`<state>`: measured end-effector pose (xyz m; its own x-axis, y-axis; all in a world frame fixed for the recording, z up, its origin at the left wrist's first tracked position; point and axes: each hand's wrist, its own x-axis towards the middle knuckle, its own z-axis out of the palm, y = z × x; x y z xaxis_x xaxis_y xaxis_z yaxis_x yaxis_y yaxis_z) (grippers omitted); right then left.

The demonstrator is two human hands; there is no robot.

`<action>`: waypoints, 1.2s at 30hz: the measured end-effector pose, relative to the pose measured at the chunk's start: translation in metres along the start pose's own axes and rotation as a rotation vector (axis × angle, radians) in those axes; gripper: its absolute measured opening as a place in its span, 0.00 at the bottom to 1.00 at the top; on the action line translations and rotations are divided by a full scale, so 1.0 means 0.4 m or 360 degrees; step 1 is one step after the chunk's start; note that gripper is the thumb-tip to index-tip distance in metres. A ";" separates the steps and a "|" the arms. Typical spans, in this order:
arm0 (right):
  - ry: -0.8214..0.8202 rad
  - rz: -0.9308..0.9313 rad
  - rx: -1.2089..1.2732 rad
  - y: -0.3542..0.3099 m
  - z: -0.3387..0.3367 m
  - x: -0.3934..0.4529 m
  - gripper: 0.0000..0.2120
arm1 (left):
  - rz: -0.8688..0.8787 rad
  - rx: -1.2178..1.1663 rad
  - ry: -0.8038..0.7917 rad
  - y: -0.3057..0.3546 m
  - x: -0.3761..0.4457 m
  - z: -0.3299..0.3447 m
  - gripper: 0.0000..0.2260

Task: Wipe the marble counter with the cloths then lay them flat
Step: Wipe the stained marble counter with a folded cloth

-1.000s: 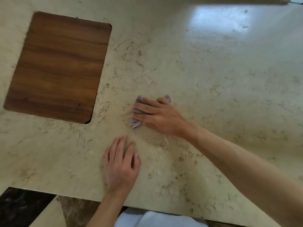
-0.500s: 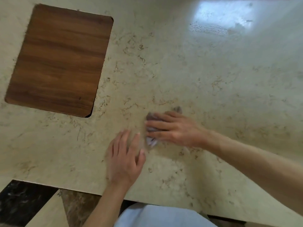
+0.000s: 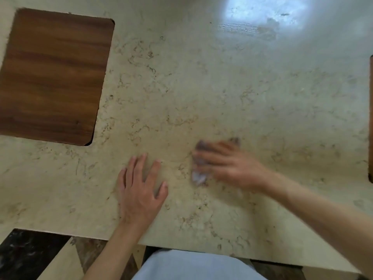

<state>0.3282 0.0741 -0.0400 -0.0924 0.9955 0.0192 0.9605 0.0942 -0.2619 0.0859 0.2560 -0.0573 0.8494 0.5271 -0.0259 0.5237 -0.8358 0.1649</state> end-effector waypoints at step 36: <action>0.0626 0.1858 -0.0164 -0.073 0.071 -0.186 0.19 | 0.0113 0.0115 -0.0285 0.166 0.040 0.025 0.31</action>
<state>0.2996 -0.0030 -0.0613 0.9018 0.4156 0.1184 0.4322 -0.8692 -0.2404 0.1351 0.2073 -0.0567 0.8790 0.4361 -0.1927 0.4599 -0.8822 0.1014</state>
